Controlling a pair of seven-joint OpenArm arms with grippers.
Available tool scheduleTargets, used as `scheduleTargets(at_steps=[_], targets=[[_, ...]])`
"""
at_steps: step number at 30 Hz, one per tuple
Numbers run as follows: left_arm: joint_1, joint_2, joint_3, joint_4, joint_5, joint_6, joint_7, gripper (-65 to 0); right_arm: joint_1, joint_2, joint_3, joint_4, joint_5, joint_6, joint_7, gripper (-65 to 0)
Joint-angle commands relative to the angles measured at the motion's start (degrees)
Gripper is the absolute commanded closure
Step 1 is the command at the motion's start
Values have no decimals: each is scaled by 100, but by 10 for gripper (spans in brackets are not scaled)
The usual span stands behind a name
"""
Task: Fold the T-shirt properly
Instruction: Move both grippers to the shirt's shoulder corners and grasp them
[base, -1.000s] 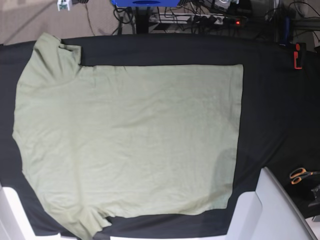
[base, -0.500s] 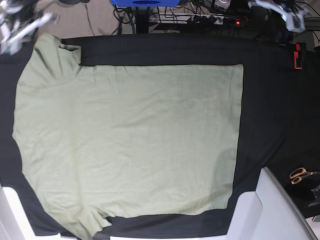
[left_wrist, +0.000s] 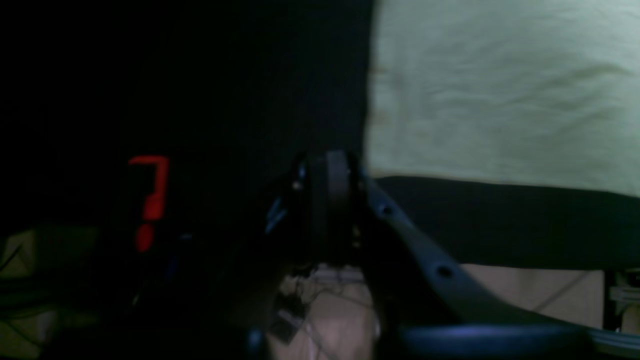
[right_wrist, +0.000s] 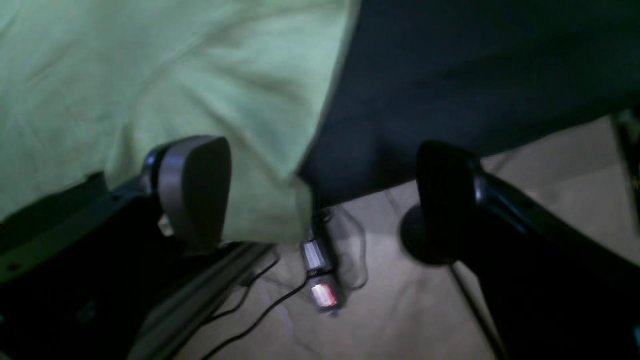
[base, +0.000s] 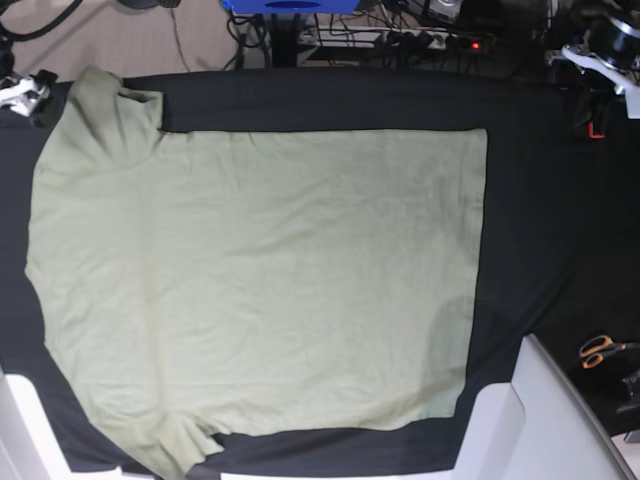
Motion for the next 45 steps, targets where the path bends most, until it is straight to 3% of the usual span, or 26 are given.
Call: scheduleTargets(at_steps=[1, 12, 23, 30, 36, 38, 41, 42, 45], targets=[[60, -82, -211, 56, -71, 38, -112, -3, 17, 62, 36, -65, 119, 45, 89, -548], [51, -65, -457, 47, -71, 38, -103, 0, 360, 352, 10, -1480, 127, 45, 116, -548], [-54, -65, -448, -349, -71, 38, -103, 0, 430, 352, -597, -1595, 136, 45, 116, -542], [-63, -65, -422, -401, -71, 38, -103, 0, 272, 141, -1063, -1463, 400, 45, 28, -396], [-98, -65, -422, -401, -97, 38, -103, 0, 219, 150, -1168, -1480, 576, 45, 63, -366], [-186, -65, -422, -428, -106, 38, -103, 0, 219, 168, -1168, -1489, 576, 45, 63, -272], [-274, -65, -413, -630, -132, 29, -94, 0, 219, 177, -1195, -1498, 576, 45, 28, -17], [-318, -65, -413, -683, -132, 29, -94, 0, 219, 177, -1204, -1498, 576, 45, 28, 0], [-494, -65, -413, -859, -132, 29, 196, -186, 219, 177, -1204, -1498, 558, 45, 19, -24]])
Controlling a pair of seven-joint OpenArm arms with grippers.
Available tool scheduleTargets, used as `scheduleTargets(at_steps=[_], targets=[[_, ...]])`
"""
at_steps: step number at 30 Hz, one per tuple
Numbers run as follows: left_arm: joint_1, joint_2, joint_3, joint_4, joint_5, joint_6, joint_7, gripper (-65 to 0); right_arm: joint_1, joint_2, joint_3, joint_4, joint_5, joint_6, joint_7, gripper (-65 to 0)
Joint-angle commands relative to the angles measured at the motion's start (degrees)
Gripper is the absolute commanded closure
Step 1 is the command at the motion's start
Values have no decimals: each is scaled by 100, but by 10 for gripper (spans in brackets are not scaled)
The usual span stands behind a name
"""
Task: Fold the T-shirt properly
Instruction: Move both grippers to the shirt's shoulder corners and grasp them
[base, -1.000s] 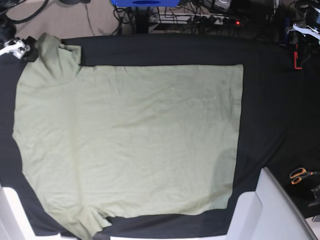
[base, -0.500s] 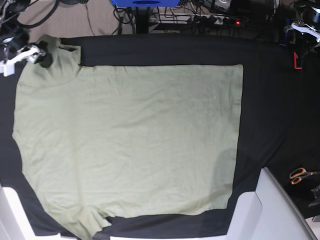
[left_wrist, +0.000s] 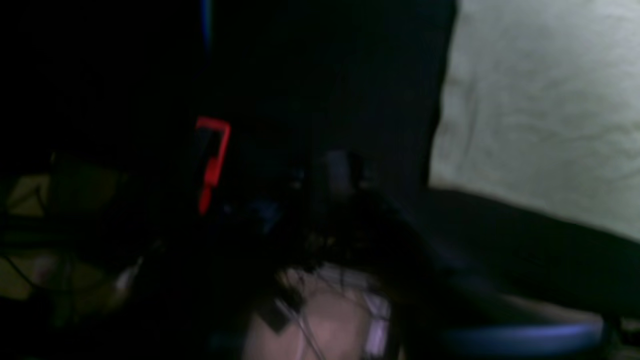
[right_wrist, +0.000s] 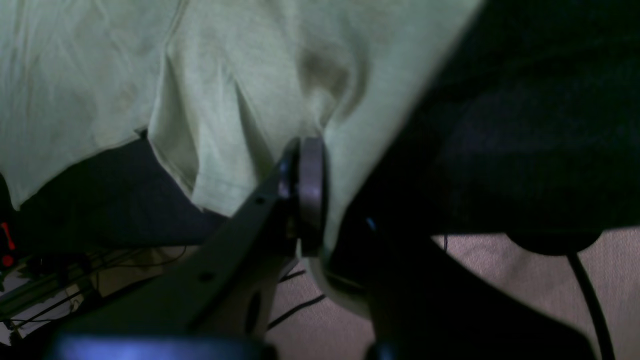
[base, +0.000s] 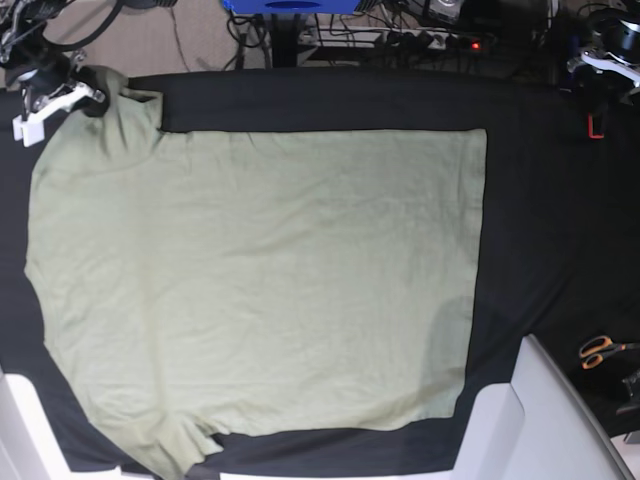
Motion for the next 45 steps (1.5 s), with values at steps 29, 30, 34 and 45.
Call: scheduleTargets(at_steps=[29, 30, 34, 45], targets=[[-1325, 355, 1042, -1323, -40, -13, 582, -239, -17, 65, -12, 89, 79, 47, 43, -3], [-1334, 355, 1042, -1323, -31, -13, 582, -239, -17, 65, -12, 89, 79, 47, 43, -3], [-1343, 364, 1077, -1323, -31, -13, 582, -247, -17, 65, -12, 89, 79, 47, 43, -2], [-1835, 346, 1086, -2413, -31, -13, 582, -482, -17, 65, -12, 89, 79, 47, 43, -2]])
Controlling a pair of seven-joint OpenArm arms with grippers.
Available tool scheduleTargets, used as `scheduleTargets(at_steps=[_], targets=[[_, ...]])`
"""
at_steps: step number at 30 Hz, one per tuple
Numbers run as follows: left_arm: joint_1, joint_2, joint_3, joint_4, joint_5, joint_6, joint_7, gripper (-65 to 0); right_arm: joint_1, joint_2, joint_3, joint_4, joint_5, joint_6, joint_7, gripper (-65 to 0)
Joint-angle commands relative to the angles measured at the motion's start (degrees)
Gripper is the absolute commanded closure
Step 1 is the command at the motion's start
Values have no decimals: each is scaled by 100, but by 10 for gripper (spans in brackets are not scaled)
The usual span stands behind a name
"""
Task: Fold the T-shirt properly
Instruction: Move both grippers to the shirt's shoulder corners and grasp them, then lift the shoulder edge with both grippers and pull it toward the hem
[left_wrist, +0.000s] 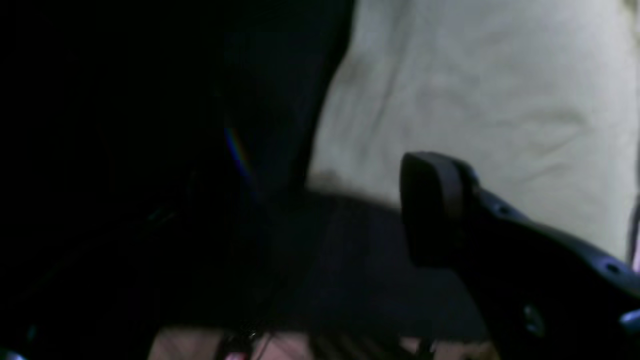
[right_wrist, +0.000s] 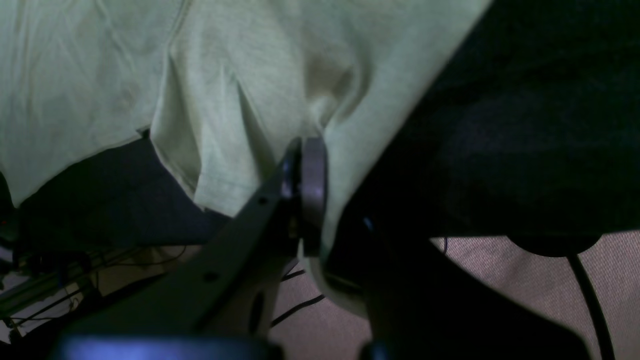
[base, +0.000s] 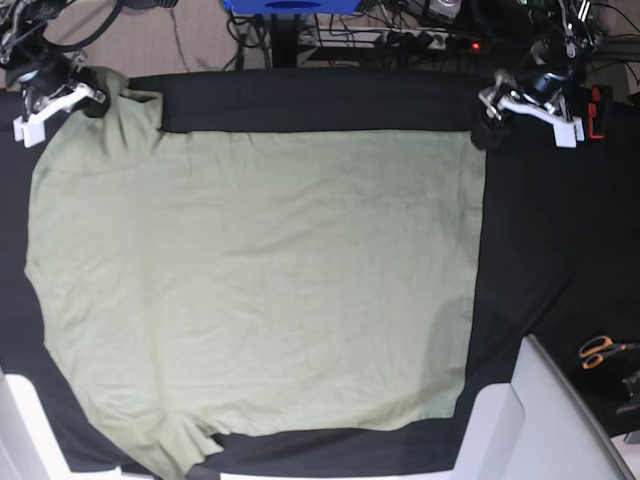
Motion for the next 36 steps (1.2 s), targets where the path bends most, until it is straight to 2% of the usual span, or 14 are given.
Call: scheduleTargets(at_steps=[1, 5, 7, 11, 14, 22, 24, 26, 29, 36], targets=[[-19, -45, -7, -88, 82, 40, 101, -472, -6, 63, 18, 89, 84, 47, 45, -2], [-160, -1, 37, -317, 82, 40, 101, -421, -6, 63, 18, 89, 84, 47, 45, -2], [-160, -1, 327, -317, 82, 40, 101, -405, -6, 63, 18, 89, 84, 47, 45, -2], [-133, 17, 670, -317, 74, 40, 101, -403, -6, 63, 18, 89, 84, 47, 45, -2], [-160, 175, 661, -317, 82, 40, 93, -403, -6, 63, 18, 89, 84, 47, 45, -2], [-168, 175, 652, -317, 82, 49, 93, -390, -15, 72, 18, 89, 84, 47, 45, -2], [-204, 175, 670, -317, 82, 49, 93, -323, -15, 72, 9, 89, 84, 47, 45, -2], [-291, 175, 696, -369, 82, 49, 93, -209, -15, 72, 9, 89, 75, 47, 45, -2], [-335, 175, 696, -501, 82, 49, 93, 0, 3, 116, 9, 89, 75, 47, 45, -2], [-274, 175, 661, -299, 82, 66, 101, 0, 3, 160, -70, 370, 75, 47, -140, -2]])
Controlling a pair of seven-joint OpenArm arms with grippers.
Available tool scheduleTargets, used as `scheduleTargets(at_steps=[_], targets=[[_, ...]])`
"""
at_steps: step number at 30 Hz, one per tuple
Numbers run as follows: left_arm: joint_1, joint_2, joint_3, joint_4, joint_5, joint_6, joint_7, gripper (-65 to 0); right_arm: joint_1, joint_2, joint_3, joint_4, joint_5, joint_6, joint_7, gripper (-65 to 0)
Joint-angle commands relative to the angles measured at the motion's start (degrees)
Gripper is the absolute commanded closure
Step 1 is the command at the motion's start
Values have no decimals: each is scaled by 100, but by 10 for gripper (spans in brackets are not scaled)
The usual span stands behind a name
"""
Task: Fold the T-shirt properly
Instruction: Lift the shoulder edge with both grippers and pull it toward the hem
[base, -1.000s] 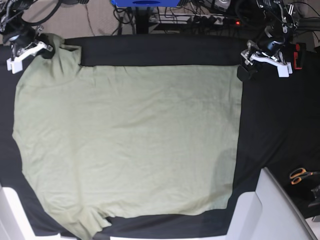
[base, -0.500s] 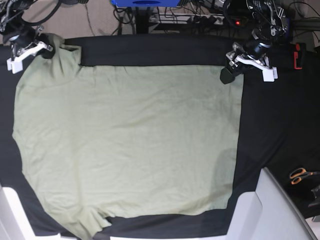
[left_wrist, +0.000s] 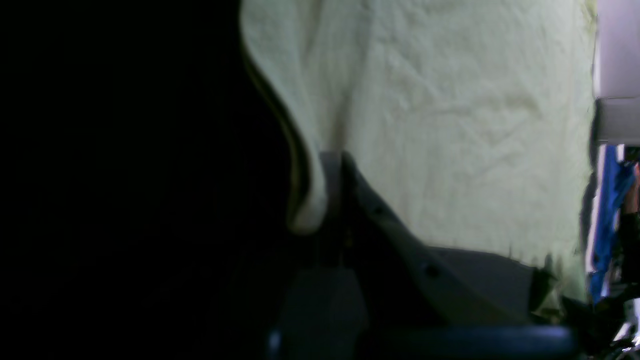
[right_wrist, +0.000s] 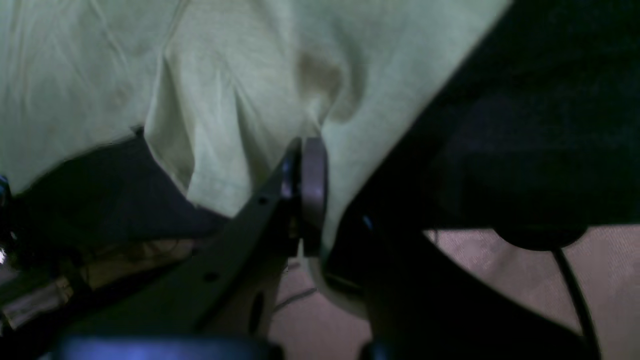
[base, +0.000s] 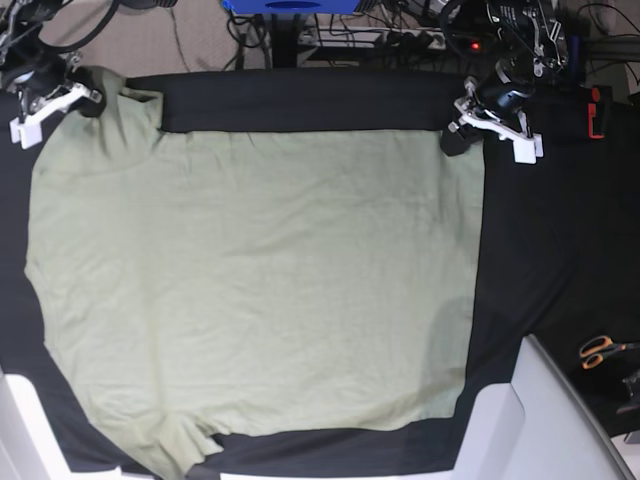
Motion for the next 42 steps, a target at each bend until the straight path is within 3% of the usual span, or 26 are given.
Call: scheduleTargets(at_steps=[1, 3, 8, 12, 22, 30, 35, 42], targets=[[72, -39, -19, 165, 61, 42, 79, 0, 25, 92, -66, 301, 112, 52, 75, -2], [159, -39, -1, 429, 61, 77, 88, 0, 25, 171, -215, 582, 112, 52, 39, -2], [221, -39, 43, 1053, 61, 737, 115, 0, 244, 215, -233, 776, 121, 52, -286, -2], [159, -136, 386, 1202, 43, 763, 159, 0, 473, 391, -277, 750, 121, 52, -453, -2], [-473, -145, 527, 1308, 61, 763, 1257, 0, 1097, 725, -268, 732, 112, 52, -1139, -2], [-957, -171, 579, 1273, 69, 789, 1741, 0, 1581, 962, -584, 618, 112, 52, -1174, -3], [-1159, -277, 1256, 1264, 69, 1308, 1715, 0, 2038, 1077, -804, 11, 112, 52, -1112, -3], [-1660, -312, 1520, 956, 61, 1616, 1715, 0, 2548, 1534, -848, -842, 103, 52, -769, -2]])
